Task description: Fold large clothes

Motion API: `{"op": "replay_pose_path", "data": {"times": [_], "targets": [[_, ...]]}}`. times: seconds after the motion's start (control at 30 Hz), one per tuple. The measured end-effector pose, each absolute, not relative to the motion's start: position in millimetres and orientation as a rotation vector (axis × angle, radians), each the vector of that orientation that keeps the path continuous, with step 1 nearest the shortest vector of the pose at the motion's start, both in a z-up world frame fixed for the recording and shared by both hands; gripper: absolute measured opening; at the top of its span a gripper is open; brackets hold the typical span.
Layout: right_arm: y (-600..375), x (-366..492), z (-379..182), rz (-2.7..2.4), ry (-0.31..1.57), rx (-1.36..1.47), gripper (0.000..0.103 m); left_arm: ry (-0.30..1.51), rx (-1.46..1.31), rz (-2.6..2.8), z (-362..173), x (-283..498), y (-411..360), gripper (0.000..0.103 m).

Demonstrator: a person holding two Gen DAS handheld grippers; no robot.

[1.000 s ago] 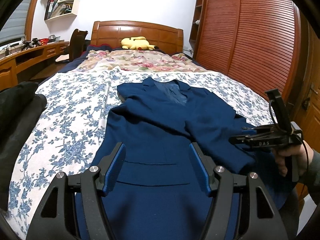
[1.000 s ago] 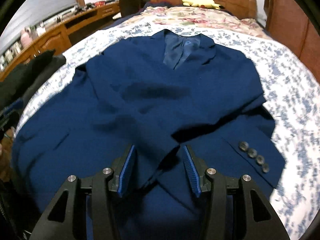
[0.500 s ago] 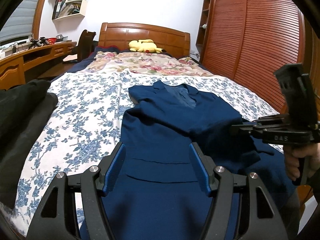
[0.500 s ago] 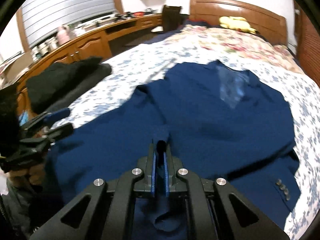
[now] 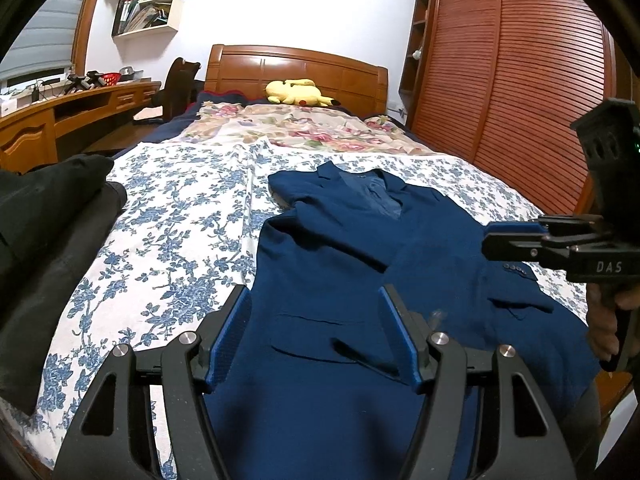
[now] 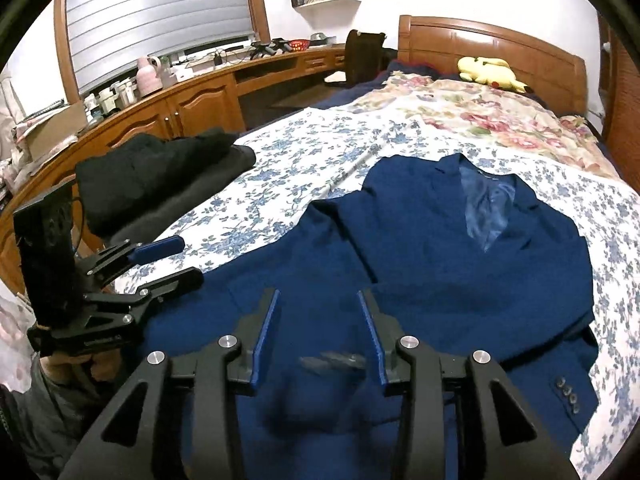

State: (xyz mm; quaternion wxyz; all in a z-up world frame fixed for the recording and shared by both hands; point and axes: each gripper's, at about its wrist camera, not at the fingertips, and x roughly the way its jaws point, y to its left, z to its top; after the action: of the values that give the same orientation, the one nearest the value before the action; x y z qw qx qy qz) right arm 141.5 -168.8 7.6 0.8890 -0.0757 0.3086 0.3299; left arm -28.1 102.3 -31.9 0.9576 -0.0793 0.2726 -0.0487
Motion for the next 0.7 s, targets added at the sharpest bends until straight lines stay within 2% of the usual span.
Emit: {"op": "replay_pose_path", "data": {"times": [0.47, 0.7], "targets": [[-242.0, 113.4, -54.5, 0.442, 0.737, -0.172, 0.041, 0.584, -0.125, -0.107, -38.3, -22.4, 87.9, 0.066], [-283.7, 91.6, -60.0, 0.335, 0.739, -0.139, 0.041, 0.607, -0.079, -0.108, -42.8, -23.7, 68.2, 0.066]]}}
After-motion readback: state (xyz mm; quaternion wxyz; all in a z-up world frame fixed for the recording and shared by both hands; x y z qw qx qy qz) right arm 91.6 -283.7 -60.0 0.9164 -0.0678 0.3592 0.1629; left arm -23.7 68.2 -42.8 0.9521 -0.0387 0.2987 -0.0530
